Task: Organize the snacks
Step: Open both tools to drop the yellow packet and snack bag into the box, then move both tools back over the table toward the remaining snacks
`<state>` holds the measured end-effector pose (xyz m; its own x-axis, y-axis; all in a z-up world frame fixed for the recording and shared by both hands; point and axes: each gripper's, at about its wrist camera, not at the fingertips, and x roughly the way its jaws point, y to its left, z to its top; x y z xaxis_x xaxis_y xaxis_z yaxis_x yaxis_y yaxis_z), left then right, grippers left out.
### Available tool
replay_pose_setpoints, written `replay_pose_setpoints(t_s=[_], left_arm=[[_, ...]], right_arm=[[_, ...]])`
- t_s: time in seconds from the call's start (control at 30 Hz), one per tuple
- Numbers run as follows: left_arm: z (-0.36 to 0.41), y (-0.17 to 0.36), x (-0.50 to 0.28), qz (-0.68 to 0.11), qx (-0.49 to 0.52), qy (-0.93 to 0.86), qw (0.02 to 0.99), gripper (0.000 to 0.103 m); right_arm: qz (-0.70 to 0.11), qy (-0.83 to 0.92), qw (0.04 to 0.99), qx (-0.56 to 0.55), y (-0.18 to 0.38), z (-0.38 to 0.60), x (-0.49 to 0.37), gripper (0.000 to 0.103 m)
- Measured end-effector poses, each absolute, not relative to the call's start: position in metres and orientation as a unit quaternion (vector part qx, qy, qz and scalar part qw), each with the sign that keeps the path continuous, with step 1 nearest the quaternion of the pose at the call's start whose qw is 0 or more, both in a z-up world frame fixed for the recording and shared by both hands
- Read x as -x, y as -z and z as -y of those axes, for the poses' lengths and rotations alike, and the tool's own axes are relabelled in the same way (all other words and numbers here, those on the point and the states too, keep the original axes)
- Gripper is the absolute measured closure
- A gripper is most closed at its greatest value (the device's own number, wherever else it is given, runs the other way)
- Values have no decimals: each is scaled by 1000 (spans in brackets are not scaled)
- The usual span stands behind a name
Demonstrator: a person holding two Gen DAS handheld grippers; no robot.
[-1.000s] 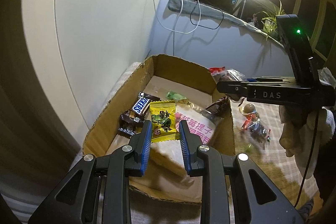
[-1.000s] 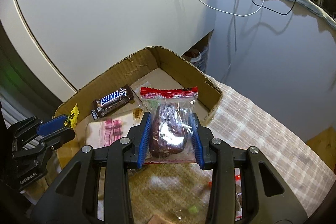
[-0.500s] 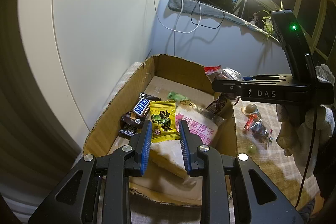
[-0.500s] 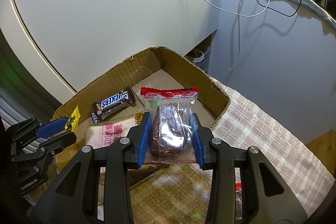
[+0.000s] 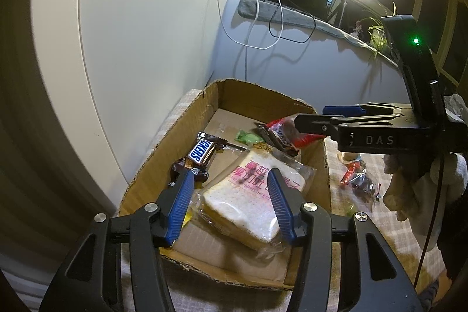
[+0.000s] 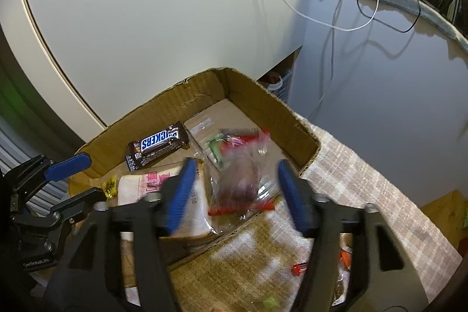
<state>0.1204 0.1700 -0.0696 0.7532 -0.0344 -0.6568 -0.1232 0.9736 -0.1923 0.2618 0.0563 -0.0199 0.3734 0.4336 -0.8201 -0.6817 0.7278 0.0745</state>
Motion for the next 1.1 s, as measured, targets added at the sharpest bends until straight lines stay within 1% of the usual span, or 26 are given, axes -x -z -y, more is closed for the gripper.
replay_pose_setpoints(t_s=[0.1,0.17,0.33,0.8,1.1], left_arm=[[-169,69,-119,-350,112,-24,930,51],[-169,68,-118,-349,111,-24,930,51],[-166,63,-114,-345,109,-22,932,50],[-139,43,-88,-331,96,-9,939,50],[-110,44,-73,-339,89,14,936,50]], right_arm=[[-444,-341,817,140,18,-55,-261,31],[-442,-340,818,140,16,-54,-259,27],[-439,-337,821,139,10,-49,-254,23],[-423,-323,836,136,-17,-14,-223,22],[-425,-299,845,126,-24,40,-202,22]])
